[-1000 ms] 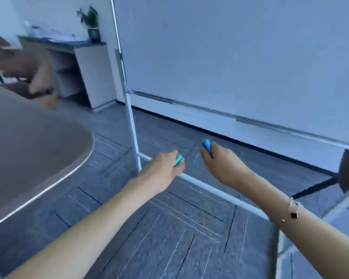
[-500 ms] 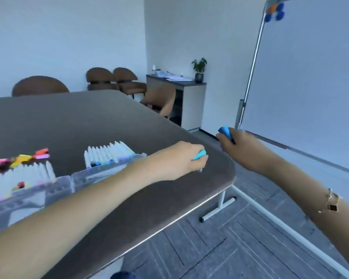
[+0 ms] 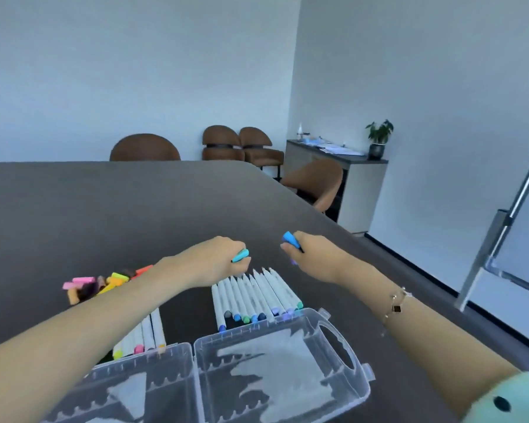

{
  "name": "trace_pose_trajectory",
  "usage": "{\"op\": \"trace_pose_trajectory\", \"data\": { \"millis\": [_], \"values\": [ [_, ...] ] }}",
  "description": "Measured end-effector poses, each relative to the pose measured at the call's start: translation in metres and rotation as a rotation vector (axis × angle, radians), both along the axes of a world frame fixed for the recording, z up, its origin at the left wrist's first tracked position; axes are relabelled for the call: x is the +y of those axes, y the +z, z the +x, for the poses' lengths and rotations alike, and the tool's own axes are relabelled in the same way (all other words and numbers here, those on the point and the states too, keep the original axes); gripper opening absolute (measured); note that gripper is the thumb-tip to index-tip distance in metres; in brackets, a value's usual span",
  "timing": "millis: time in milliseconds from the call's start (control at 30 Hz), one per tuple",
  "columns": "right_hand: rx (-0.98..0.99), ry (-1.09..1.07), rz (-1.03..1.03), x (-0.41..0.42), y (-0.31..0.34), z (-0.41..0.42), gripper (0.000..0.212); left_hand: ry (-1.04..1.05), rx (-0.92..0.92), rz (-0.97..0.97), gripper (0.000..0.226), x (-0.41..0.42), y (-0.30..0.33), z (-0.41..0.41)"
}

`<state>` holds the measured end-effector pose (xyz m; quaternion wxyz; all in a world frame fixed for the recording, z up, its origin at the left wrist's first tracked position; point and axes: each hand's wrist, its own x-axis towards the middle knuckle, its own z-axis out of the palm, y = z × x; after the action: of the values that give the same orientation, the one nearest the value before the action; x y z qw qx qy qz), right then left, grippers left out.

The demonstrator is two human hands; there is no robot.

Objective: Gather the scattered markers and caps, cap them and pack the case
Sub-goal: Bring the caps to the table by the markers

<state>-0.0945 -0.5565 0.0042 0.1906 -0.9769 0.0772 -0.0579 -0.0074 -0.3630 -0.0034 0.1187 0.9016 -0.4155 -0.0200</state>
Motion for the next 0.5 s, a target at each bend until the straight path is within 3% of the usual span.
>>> {"op": "trace_pose_trajectory", "data": {
  "millis": [267,500],
  "values": [
    [0.108,0.132,-0.003,-0.016,-0.051,0.112,0.025,0.186,0.082,0.011,0.032,-0.027,-0.037,0.082],
    [0.116,0.19,0.099,-0.022,-0.078,0.148,0.026,0.234,0.147,0.024,0.026,-0.048,-0.061,0.099]
  ]
}}
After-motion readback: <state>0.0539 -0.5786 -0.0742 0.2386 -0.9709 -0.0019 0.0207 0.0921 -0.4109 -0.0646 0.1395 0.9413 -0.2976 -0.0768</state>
